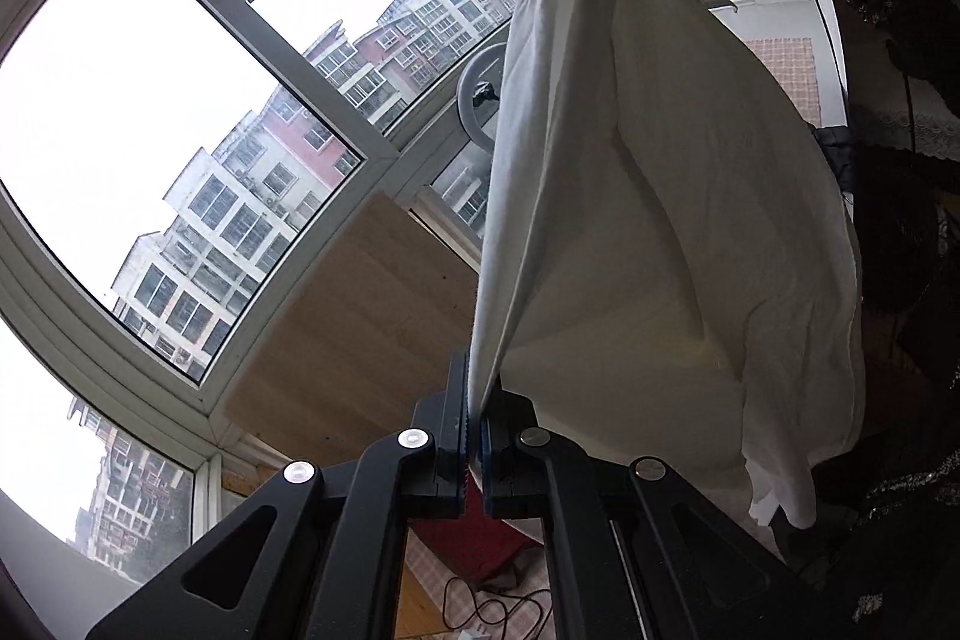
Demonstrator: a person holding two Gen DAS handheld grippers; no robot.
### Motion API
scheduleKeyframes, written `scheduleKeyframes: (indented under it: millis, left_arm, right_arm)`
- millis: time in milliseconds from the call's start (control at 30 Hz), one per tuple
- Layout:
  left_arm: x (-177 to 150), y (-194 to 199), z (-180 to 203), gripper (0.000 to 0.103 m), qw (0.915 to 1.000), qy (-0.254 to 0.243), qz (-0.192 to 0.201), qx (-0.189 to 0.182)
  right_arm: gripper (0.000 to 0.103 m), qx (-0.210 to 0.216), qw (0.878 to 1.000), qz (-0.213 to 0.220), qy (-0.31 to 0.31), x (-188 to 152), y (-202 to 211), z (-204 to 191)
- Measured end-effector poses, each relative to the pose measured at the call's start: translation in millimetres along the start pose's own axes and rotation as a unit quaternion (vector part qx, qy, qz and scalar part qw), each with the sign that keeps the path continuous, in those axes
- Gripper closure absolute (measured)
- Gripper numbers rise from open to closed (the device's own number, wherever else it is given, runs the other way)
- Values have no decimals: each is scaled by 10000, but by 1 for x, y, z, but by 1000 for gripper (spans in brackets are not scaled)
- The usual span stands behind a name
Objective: Fold clothes
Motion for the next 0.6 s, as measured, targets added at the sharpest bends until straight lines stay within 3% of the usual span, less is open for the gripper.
scheduleKeyframes:
  millis: [167,300,400,467,533,600]
  left_arm:
    - [-18,-157,6,101,9943,267,-1003,-250]
    - [-49,-301,18,101,9800,562,-1886,-301]
    - [-73,-390,35,96,9670,649,-2442,-331]
    - [-88,-448,47,96,9565,706,-2808,-350]
    - [-95,-477,45,95,9490,911,-2987,-428]
    - [-98,-476,37,92,9481,986,-2994,-412]
  right_arm:
    - [101,201,9959,-870,157,-73,-164,-5]
    - [101,167,9850,-1550,738,-147,-307,-40]
    - [101,271,9687,-2158,1200,-210,-404,-72]
    - [98,589,9504,-2770,1286,-260,-440,-89]
    - [93,867,9315,-3276,1321,-302,-469,-101]
    - [90,933,9350,-3244,1092,-300,-459,-90]
Point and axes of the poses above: each gripper's, at about its wrist camera, not at the fingertips, and y roughly against the way its jaws point, z to its right, x to its top, the point moved 8 cm from there along -y, roughly the way its jaws point, and after that the axes turned 15 degrees about y, right-handed, at the moved point
